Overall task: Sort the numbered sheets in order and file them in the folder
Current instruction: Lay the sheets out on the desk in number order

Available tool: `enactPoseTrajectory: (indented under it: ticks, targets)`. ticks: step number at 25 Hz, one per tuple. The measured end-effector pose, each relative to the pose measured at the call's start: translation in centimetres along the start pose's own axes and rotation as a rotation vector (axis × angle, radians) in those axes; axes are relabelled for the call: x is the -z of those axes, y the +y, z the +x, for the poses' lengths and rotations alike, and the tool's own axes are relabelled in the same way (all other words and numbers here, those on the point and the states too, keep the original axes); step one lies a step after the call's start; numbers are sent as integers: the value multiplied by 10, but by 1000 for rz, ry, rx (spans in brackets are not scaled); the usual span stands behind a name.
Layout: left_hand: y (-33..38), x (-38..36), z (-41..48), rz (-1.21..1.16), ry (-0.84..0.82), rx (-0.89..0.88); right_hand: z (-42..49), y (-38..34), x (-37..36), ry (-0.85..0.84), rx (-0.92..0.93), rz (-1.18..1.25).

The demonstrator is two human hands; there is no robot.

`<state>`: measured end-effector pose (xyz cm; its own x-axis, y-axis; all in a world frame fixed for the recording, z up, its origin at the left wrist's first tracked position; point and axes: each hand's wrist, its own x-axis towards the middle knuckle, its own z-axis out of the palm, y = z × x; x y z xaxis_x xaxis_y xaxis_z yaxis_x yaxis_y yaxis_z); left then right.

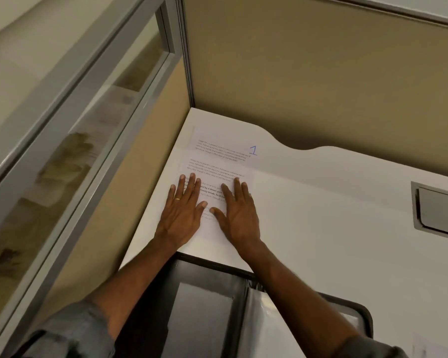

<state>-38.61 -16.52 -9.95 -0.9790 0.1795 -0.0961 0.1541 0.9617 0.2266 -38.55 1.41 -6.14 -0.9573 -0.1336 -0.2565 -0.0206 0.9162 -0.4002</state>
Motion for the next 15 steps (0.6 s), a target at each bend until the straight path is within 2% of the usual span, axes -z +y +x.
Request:
enactPoseTrajectory:
  ticks: [7, 11, 15]
  targets:
    - [39, 32, -19, -112, 71, 1, -40, 13, 35, 203, 73, 49]
    - [114, 42, -73, -199, 66, -34, -127, 60, 50, 300, 35, 88]
    - [206, 30, -148, -262, 69, -165, -243, 130, 50, 362, -87, 160]
